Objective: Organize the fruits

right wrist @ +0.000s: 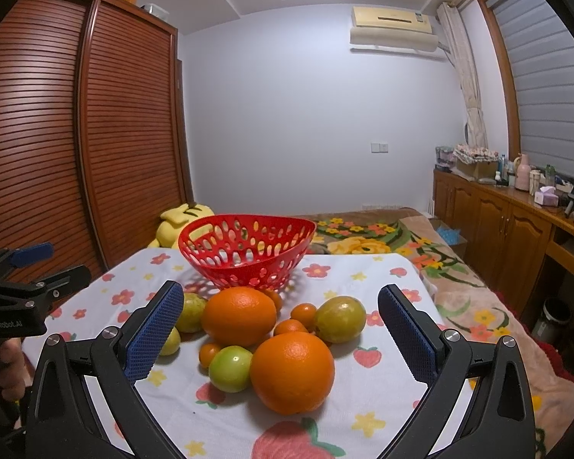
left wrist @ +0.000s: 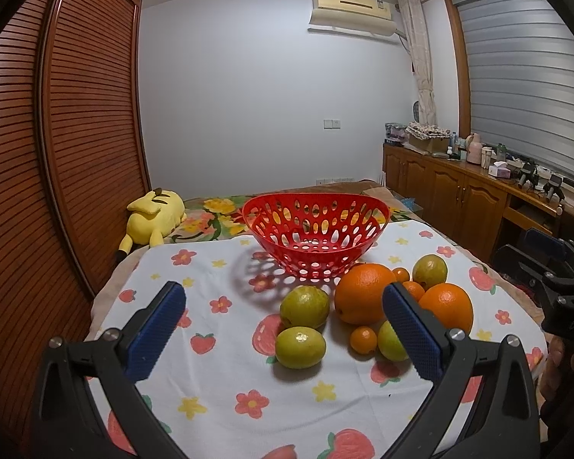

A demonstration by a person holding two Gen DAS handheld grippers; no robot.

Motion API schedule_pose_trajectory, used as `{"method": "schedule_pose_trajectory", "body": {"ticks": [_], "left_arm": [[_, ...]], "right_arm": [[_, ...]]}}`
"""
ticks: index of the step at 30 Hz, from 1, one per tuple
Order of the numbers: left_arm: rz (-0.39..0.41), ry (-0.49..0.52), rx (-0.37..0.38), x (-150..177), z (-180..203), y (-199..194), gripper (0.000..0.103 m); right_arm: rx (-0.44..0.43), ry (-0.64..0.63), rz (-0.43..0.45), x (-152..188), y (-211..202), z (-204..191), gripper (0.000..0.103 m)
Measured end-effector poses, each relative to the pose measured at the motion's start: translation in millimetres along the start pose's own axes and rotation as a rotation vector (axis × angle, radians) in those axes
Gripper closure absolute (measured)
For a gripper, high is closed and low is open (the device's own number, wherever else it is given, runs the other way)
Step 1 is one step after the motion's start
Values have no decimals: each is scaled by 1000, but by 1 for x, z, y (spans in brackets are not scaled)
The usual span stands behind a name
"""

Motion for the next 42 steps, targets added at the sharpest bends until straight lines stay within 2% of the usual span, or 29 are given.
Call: {"method": "schedule_pose_trajectory", "body": {"ticks": [23, 29, 34, 38, 42], "left_arm": [[-61, -15, -13, 34, -10, 27, 0], [-87, -35, 13, 39, -12, 37, 0], [-92, 2, 51, 35, -10, 50, 0], [-121, 36, 67, 35, -8, 64, 0], [-169, 22, 80, 43, -12, 75, 0]], "right_arm": [[5, 3, -66, 24, 11, 7, 0], [8, 4, -84, 31, 15, 12, 0], [5, -4, -101, 36, 19, 14, 0], [1, -12, -123, 40, 24, 17, 0], [-6, -13, -144, 46, 32, 19, 0]]}}
Point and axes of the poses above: each gripper's, at about its wrist camera, not at the fingertips, and y roughly the way its jaws point, z to its right, x to its underside, the point moved 7 cm from there along y, roughly the way its jaws point, and after that the axes turned 6 degrees about z, right-handed, at the moved point
